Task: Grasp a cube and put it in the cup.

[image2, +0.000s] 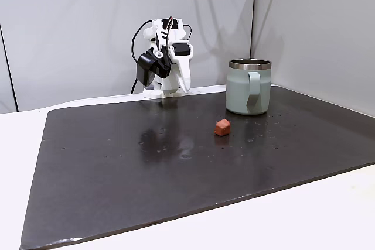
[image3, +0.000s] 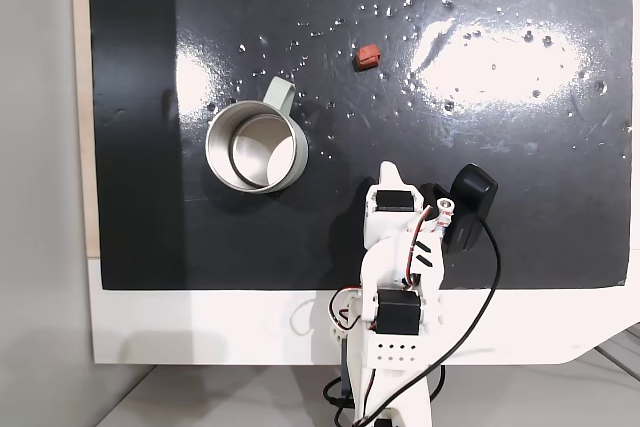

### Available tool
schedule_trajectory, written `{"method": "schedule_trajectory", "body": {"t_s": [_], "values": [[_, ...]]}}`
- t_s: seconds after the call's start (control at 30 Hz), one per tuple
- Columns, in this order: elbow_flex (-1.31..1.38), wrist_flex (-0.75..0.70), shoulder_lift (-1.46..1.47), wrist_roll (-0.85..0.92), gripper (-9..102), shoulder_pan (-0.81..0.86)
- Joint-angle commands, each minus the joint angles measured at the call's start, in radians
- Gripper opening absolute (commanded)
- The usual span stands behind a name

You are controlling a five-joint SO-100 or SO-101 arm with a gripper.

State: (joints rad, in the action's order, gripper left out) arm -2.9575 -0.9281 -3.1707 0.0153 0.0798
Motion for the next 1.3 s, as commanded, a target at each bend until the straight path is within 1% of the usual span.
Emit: {"method": "schedule_trajectory", "body": {"t_s": [0.0,0.73,0.87,1.1,1.27], "values": [[0.005,0.035,-0.006,-0.011,0,0.009],[0.005,0.037,-0.006,-0.008,0,0.009],[-0.002,0.087,-0.006,0.011,0,0.052],[0.179,0.020,0.029,0.041,0,0.054],[0.416,0.005,0.291,0.003,0,0.051]]}}
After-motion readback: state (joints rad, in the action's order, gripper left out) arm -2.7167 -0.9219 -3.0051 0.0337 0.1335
